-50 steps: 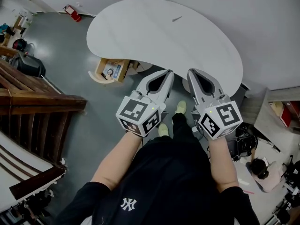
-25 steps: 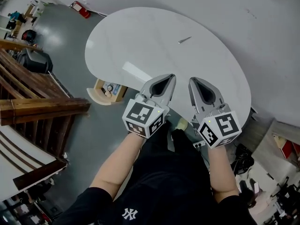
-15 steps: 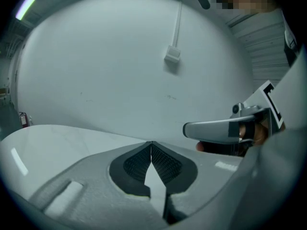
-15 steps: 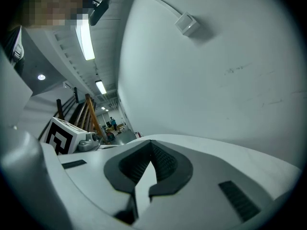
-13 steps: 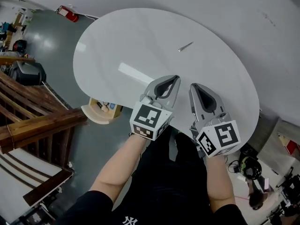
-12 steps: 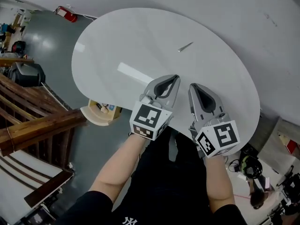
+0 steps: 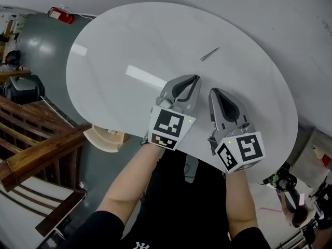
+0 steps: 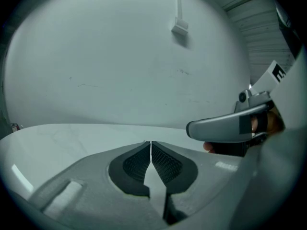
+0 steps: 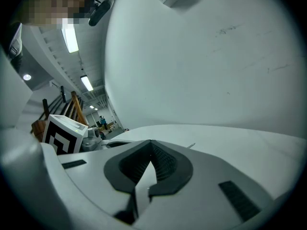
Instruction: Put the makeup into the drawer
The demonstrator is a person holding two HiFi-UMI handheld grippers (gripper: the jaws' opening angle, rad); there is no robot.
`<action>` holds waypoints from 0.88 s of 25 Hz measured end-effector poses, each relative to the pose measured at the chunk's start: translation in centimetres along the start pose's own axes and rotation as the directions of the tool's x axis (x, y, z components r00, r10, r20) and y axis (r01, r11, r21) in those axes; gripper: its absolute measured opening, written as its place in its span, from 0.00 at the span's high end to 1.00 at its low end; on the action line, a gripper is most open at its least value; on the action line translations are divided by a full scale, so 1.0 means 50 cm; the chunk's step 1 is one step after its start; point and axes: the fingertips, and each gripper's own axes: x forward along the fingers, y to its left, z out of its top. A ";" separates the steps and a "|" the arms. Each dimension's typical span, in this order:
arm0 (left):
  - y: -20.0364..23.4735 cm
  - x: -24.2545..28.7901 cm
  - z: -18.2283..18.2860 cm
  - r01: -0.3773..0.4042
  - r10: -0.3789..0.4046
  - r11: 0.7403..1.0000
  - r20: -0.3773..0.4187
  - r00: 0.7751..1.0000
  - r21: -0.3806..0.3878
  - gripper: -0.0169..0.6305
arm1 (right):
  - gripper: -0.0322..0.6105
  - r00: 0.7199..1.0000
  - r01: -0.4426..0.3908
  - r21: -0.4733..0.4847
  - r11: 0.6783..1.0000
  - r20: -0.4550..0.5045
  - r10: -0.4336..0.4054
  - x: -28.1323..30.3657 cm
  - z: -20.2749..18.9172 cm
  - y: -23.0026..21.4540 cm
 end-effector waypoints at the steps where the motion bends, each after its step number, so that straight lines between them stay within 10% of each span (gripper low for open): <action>1: 0.005 0.011 -0.006 0.003 -0.003 1.000 -0.005 1.000 0.006 0.95 | 0.93 1.000 0.004 0.003 1.000 -0.001 -0.004 0.009 -0.005 -0.007; 22: 0.063 0.164 -0.079 0.004 0.009 0.988 -0.080 0.997 0.154 0.83 | 0.93 0.998 0.064 0.014 0.998 -0.001 -0.064 0.066 -0.063 -0.084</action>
